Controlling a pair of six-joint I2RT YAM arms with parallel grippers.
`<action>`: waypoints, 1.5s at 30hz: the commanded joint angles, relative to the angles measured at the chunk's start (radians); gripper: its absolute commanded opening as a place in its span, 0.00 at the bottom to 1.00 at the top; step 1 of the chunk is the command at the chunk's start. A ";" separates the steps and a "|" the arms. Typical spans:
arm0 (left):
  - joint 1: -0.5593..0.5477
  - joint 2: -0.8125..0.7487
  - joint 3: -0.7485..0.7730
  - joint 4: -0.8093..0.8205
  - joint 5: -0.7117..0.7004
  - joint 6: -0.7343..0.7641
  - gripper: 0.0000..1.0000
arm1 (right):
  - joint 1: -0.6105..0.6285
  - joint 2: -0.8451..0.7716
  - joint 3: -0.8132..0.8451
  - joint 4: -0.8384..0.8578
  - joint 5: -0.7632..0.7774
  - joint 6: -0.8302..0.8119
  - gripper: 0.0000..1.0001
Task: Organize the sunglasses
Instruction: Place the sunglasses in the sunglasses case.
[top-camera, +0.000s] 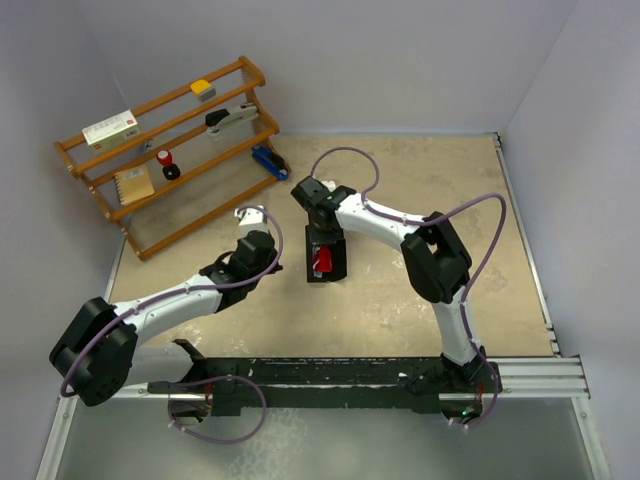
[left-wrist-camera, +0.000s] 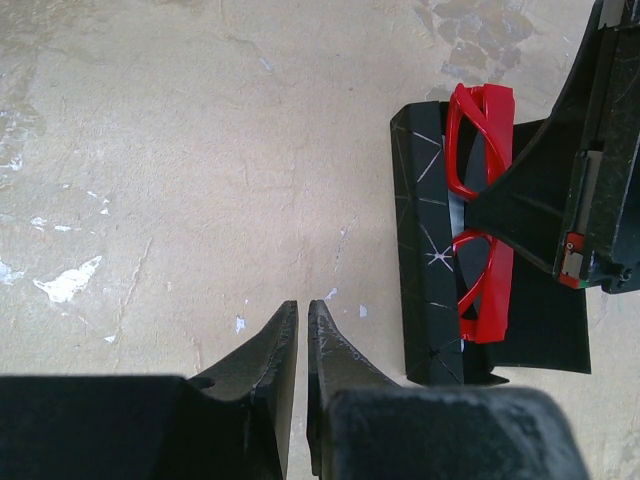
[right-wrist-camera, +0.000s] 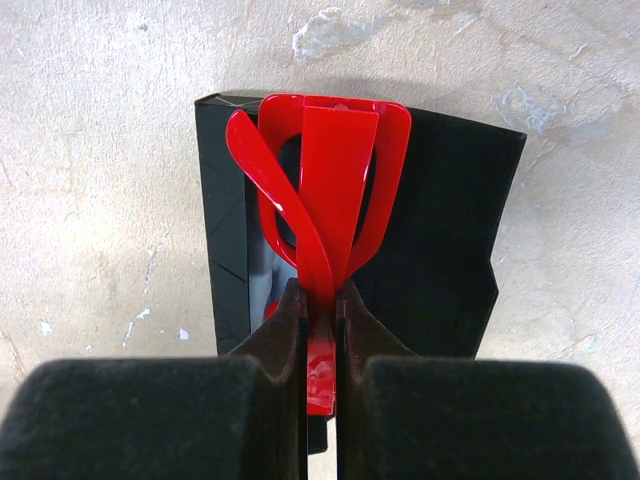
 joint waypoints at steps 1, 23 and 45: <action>0.006 -0.026 0.001 0.029 -0.001 0.010 0.06 | 0.004 0.025 0.001 0.002 -0.025 0.031 0.00; 0.006 -0.030 -0.002 0.036 0.005 0.004 0.06 | 0.005 -0.066 -0.118 0.022 -0.020 0.031 0.00; 0.006 -0.017 -0.009 0.051 0.009 -0.001 0.06 | 0.009 -0.066 -0.068 0.038 -0.053 0.004 0.15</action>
